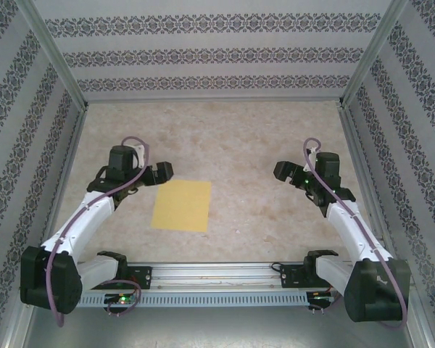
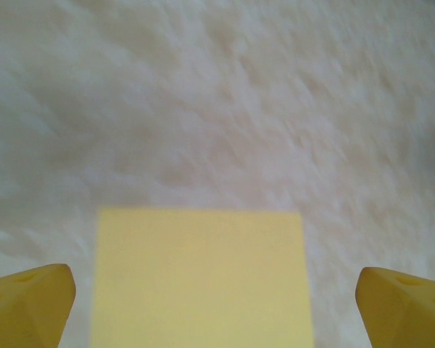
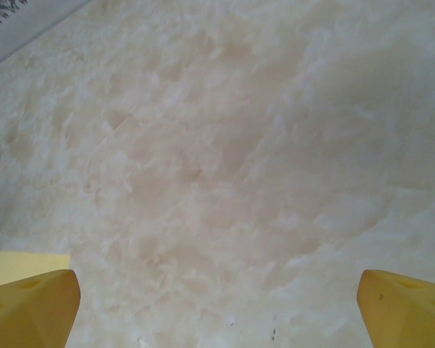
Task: Fold a paper plane with a square sheet of paper (fold left side to right side)
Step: Move the square sheet of paper to the center of the table.
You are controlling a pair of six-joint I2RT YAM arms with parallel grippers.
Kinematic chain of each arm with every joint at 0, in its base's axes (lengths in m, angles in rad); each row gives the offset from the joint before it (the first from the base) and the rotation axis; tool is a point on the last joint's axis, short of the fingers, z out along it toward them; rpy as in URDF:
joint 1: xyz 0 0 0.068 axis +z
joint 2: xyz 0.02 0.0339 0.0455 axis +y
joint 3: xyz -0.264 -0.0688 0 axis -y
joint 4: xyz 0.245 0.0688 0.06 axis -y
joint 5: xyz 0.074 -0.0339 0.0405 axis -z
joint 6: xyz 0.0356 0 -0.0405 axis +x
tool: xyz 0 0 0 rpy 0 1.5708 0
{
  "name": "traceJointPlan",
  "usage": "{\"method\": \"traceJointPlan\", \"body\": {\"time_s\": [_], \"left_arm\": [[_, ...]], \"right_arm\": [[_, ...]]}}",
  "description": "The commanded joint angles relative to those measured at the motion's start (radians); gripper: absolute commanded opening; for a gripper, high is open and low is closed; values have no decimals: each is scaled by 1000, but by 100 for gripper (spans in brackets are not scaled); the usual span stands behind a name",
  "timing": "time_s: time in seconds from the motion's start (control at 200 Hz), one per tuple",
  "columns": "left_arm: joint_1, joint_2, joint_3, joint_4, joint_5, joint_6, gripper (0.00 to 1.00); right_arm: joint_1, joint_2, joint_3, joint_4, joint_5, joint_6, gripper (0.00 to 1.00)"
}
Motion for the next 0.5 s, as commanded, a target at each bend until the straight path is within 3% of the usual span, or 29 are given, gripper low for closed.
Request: {"method": "traceJointPlan", "body": {"time_s": [0.0,0.185,0.495], "left_arm": [[-67,17,31,-166,47,-42,100],[-143,106,16,-112,107,-88,91],[-210,256,-5,-49,96,-124,78]], "right_arm": [[5,34,42,-75,-57,21,98],[26,59,46,-89,-38,12,98],[36,57,51,-110,1,-1,98]]}}
